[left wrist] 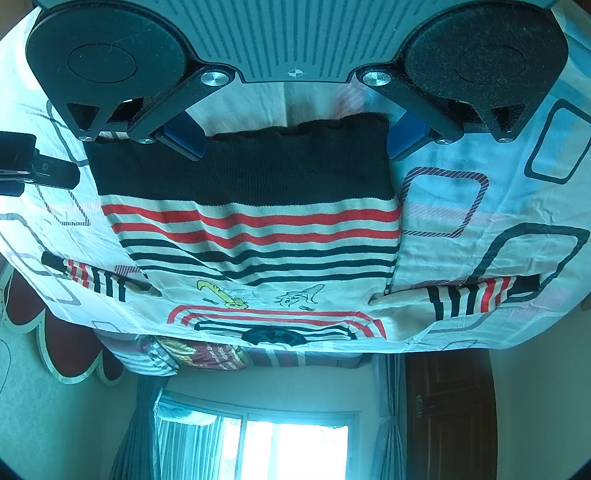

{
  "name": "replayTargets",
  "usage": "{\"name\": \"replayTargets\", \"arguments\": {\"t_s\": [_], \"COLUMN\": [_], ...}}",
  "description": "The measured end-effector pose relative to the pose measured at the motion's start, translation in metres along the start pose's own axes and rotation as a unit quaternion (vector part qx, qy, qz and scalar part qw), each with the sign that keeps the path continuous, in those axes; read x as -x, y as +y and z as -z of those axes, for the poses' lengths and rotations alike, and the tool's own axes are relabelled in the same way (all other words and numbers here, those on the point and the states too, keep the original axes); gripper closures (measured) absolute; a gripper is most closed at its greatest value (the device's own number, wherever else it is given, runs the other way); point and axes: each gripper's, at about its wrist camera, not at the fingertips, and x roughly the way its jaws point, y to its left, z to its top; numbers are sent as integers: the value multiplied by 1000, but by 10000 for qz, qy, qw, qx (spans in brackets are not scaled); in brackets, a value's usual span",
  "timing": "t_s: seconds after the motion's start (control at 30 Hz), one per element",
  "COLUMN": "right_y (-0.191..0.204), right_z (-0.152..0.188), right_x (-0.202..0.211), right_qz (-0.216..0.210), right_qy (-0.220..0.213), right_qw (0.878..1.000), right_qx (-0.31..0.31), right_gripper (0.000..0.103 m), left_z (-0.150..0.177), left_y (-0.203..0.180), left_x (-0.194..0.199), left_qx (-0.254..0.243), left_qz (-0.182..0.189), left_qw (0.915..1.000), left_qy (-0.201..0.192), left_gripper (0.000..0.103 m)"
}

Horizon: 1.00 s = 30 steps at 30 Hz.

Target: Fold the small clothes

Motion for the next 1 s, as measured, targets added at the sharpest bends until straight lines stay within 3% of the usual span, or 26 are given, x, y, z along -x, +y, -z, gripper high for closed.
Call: {"name": "replayTargets", "arguments": {"t_s": [1.0], "right_y": [4], "right_z": [-1], "right_x": [-1], "right_qz": [46], "right_qy": [-7], "right_qw": [10000], "right_qx": [12], "right_gripper": [1], "left_z": [-1], "left_y": [8], "left_x": [-4], "left_qx": [-7], "left_qz": [-11], "left_qw": [10000], "left_qy": [6], "left_gripper": [0]}}
